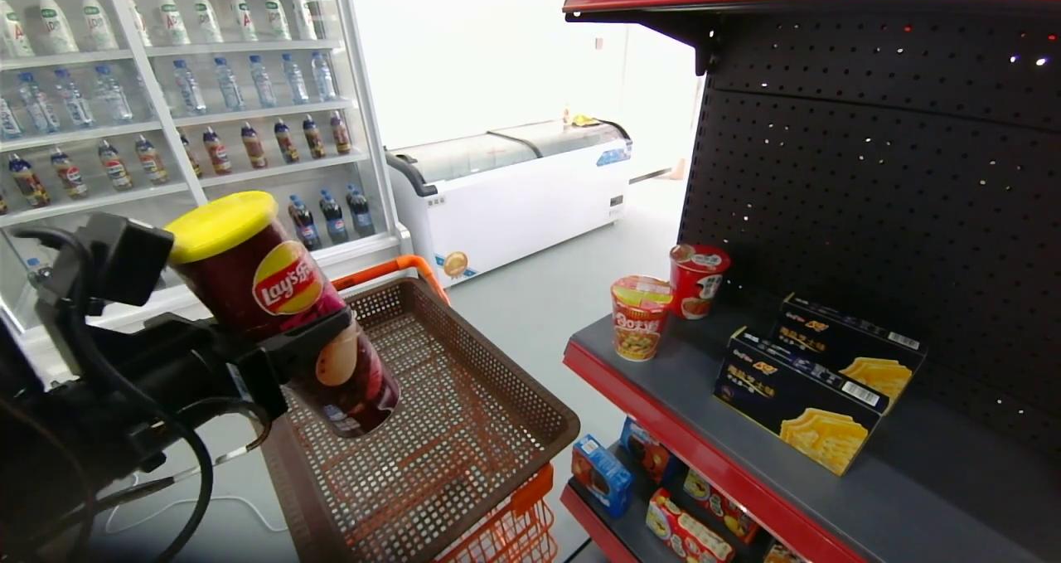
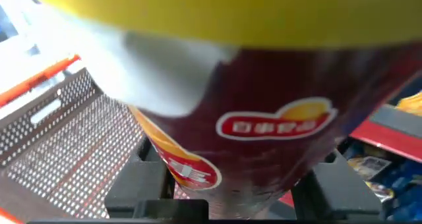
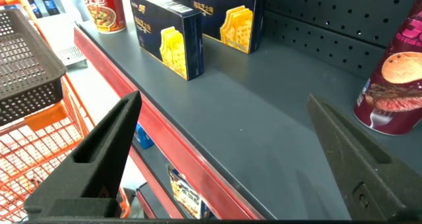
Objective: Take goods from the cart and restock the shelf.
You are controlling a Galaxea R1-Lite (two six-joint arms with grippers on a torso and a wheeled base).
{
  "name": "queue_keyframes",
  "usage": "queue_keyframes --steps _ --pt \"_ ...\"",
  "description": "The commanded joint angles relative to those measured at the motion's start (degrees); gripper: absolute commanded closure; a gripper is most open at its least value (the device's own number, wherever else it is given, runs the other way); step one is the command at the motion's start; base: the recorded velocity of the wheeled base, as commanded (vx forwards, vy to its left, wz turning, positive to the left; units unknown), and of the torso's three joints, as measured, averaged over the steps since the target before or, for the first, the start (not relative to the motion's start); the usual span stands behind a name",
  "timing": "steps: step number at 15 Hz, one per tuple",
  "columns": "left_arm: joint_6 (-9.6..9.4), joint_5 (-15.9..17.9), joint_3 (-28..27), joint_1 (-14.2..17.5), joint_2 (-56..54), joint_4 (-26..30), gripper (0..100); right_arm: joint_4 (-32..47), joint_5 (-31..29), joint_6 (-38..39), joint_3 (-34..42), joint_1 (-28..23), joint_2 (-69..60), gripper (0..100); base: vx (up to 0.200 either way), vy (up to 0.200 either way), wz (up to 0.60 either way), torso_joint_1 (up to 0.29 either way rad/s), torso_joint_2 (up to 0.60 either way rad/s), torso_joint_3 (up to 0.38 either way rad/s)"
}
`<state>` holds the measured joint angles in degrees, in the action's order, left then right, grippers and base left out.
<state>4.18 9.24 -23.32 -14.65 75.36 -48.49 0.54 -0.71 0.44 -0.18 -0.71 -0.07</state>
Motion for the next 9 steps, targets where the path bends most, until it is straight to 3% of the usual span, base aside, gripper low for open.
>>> queue_keyframes --steps 1,3,6,9 --pt "-1.46 -1.33 5.04 0.15 -7.51 -0.11 100 -0.01 0.00 0.00 0.01 0.00 0.07 0 0.000 0.000 0.00 0.000 0.00 0.000" --pt "-2.34 -2.12 7.32 2.88 -10.76 2.53 100 -0.01 0.00 0.00 0.01 0.00 0.07 0 0.000 0.000 0.00 0.000 0.00 0.000" --pt "-2.60 -2.21 7.59 2.35 -18.67 14.39 100 -0.01 0.00 0.00 0.01 0.00 0.07 0 0.000 0.000 0.00 0.000 0.00 0.000" --pt "-2.78 -2.03 7.50 3.67 -20.34 14.66 100 -0.01 0.00 0.00 0.01 0.00 0.07 0 0.000 0.000 0.00 0.000 0.00 0.000"
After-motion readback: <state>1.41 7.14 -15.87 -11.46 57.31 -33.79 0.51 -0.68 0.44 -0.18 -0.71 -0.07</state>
